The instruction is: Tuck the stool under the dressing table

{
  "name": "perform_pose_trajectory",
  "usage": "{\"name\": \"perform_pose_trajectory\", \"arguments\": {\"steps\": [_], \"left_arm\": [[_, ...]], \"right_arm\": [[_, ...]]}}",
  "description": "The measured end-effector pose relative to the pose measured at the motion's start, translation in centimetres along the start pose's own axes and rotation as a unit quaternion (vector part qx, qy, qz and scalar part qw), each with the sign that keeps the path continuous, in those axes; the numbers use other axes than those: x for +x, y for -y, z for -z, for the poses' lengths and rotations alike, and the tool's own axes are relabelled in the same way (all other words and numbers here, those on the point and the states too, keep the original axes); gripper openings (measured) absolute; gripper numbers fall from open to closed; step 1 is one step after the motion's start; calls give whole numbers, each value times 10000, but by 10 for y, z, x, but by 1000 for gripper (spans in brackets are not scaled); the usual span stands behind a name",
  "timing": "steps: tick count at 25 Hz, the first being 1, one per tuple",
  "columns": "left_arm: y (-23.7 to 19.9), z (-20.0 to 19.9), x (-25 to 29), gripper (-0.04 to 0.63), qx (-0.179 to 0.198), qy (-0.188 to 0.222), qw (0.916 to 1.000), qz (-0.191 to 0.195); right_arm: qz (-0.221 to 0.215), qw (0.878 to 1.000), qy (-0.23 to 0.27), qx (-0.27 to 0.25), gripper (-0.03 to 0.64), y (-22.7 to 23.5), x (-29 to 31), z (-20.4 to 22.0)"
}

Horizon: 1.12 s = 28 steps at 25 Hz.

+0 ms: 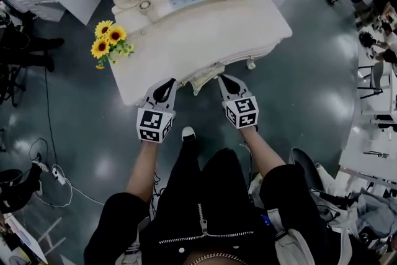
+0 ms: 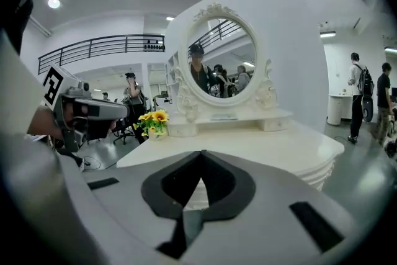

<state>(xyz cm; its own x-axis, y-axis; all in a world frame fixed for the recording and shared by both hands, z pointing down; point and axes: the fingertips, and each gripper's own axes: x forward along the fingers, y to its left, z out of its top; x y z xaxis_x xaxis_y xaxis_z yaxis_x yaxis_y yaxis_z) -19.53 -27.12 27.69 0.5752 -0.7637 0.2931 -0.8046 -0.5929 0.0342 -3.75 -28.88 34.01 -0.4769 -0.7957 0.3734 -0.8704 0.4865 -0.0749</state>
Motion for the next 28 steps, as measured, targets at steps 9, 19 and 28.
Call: {"name": "perform_pose_trajectory", "arguments": {"steps": [9,19,28], "left_arm": [[0,-49,14,21,53,150,9998,-110],[40,-89,5,21,77,428,9967,-685],[66,-96,0,21,127,545,9923,-1104]], "right_arm": [[80,9989,455,91,3,24,-23,-63],[-379,9953,869,-212,3,49,-61,-106],[-688,9917,1007,-397,3,68,-90,-113]]}}
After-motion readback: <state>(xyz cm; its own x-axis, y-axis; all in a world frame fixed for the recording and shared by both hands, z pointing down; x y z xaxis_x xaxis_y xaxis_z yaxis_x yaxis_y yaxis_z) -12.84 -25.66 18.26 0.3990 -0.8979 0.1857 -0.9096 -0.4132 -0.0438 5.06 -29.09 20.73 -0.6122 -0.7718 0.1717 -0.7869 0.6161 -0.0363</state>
